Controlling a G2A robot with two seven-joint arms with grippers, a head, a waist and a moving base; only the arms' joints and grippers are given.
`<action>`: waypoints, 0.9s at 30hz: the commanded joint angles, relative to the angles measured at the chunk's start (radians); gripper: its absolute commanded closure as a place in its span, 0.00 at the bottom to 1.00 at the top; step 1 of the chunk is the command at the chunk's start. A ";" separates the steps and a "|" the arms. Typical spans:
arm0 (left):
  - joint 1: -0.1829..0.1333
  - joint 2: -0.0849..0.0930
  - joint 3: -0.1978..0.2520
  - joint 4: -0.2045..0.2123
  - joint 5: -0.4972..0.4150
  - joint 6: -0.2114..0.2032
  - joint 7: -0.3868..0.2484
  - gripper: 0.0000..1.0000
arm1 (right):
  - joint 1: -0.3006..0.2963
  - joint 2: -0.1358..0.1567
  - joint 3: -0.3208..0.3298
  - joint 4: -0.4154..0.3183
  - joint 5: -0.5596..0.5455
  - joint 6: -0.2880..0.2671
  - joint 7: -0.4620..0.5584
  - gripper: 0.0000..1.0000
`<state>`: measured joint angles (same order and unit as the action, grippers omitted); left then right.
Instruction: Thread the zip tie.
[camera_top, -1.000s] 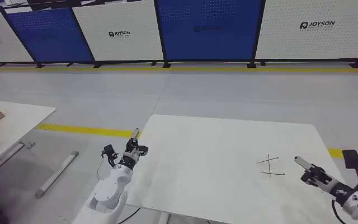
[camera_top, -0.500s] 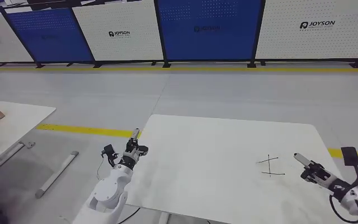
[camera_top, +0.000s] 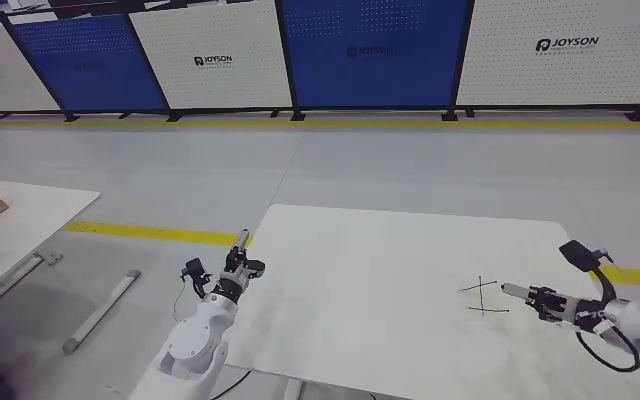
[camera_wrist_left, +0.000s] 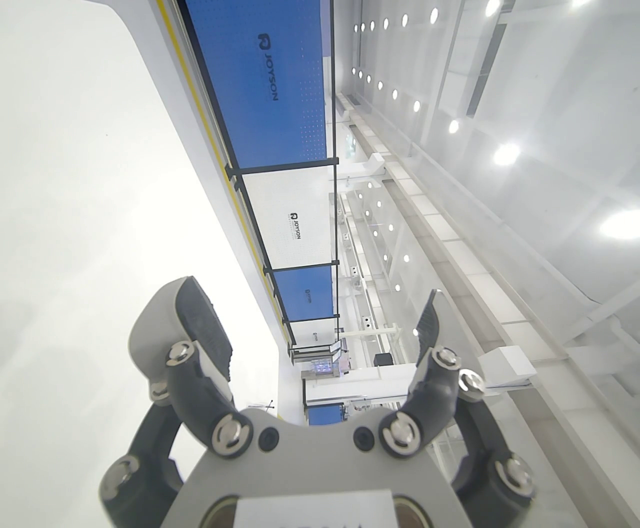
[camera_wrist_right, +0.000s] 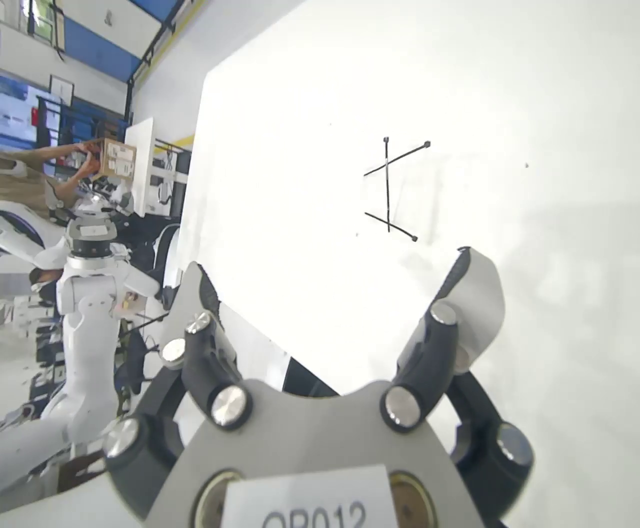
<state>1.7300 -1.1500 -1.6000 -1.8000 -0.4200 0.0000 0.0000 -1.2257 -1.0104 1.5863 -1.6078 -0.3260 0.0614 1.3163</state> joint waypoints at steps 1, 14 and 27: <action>0.000 0.000 0.000 0.000 0.000 0.000 0.000 0.00 | 0.059 -0.004 -0.063 0.062 -0.052 0.023 -0.011 0.00; 0.000 0.000 0.000 0.000 0.000 0.000 0.000 0.00 | 0.084 -0.008 -0.086 0.090 -0.043 0.026 -0.037 0.00; 0.000 0.000 0.000 0.000 0.000 0.000 0.000 0.00 | 0.221 0.040 -0.256 0.280 -0.013 -0.176 0.074 0.00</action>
<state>1.7300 -1.1500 -1.6000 -1.8000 -0.4200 0.0000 0.0000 -1.0261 -0.9736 1.3562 -1.3571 -0.3614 -0.1059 1.3899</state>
